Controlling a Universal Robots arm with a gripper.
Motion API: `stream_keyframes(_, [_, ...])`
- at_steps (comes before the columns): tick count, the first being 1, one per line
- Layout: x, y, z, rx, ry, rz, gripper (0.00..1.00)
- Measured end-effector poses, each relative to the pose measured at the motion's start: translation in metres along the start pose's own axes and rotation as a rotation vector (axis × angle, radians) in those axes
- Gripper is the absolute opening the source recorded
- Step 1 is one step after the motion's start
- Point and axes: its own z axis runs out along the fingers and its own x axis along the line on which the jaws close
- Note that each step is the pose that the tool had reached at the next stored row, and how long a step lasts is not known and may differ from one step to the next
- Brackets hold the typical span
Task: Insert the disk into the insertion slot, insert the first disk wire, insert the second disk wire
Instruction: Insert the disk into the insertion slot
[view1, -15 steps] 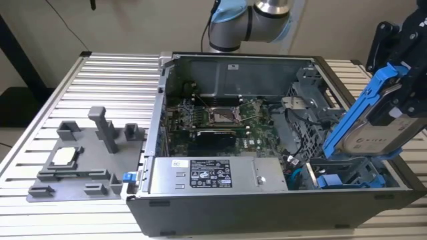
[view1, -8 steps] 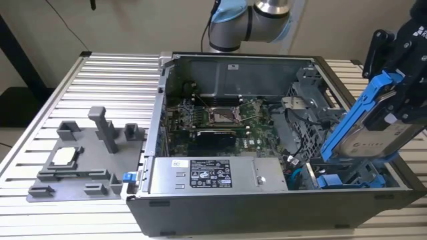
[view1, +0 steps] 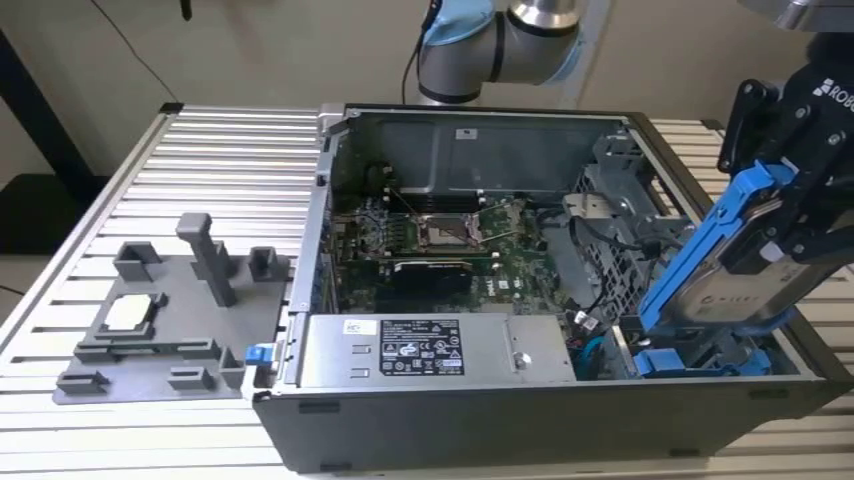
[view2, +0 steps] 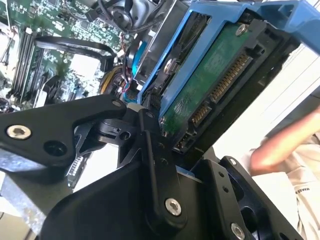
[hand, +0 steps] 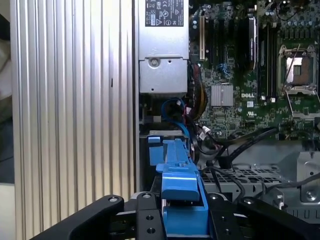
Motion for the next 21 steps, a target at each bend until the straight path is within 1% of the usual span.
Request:
stream_keyframes(3, [0.0000,-0.0001,0.0019,0.0000,0.0001,-0.002,0.33])
stream_keyframes(9, [0.0000,-0.0002,0.0029,0.0001,-0.0002,-0.002,0.33])
stream_keyframes(14, [0.0000,-0.0005,0.0105,-0.0001,0.0014,-0.002,0.33])
stream_keyframes(21, [-0.0015,-0.0008,0.0198,-0.0003,0.0016,-0.005,0.33])
